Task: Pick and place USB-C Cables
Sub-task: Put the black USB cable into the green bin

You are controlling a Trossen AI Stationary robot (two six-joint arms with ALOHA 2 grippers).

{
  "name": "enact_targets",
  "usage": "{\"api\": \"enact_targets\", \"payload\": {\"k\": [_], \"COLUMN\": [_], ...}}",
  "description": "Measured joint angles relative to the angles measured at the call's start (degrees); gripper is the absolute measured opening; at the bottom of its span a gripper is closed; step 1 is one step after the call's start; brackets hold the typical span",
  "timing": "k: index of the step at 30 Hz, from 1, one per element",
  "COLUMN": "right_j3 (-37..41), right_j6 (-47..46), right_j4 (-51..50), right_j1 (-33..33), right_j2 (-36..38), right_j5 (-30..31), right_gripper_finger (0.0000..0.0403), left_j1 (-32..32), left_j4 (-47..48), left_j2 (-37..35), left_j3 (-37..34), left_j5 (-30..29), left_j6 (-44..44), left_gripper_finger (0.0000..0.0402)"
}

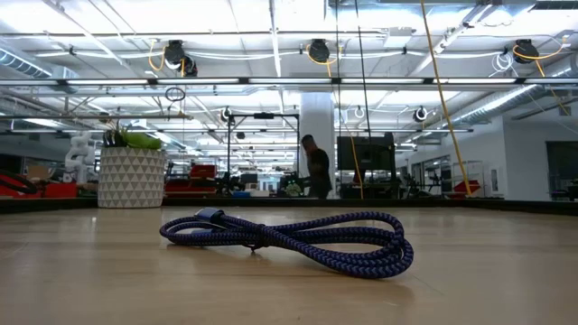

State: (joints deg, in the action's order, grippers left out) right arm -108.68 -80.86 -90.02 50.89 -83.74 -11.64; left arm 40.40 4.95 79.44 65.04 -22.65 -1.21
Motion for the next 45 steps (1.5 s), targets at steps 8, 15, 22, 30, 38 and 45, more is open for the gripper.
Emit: {"api": "enact_targets", "payload": {"k": [8, 15, 22, 30, 38, 45], "right_j3": [3.0, 9.7, 17.9, 28.3, 34.6, 41.9], "right_j6": [-1.1, 0.1, 2.9, 5.2, 4.5, -0.9], "right_j4": [0.0, 3.0, 12.0, 18.6, 19.8, 31.9], "right_j1": [2.3, 2.7, 2.8, 2.8, 2.9, 3.5], "right_j2": [0.0, 0.0, 0.0, 0.1, 2.3, 6.1], "right_j5": [2.2, -2.2, -3.8, -6.8, -8.2, -8.3], "right_gripper_finger": [0.0015, 0.0015, 0.0015, 0.0015, 0.0016, 0.0016], "left_j1": [0.0, 0.0, 0.0, 0.0, 0.0, 0.0], "left_j4": [0.0, 0.0, 0.0, 0.0, 0.0, 0.0], "left_j2": [0.0, 0.0, 0.0, 0.0, 0.0, 0.0], "left_j3": [0.0, 0.0, 0.0, 0.0, 0.0, 0.0], "left_j5": [0.0, 0.0, 0.0, 0.0, 0.0, 0.0], "left_j6": [0.0, -0.1, -0.5, -0.6, -0.6, -0.8], "left_gripper_finger": [0.0191, 0.0191, 0.0191, 0.0191, 0.0191, 0.0191]}}
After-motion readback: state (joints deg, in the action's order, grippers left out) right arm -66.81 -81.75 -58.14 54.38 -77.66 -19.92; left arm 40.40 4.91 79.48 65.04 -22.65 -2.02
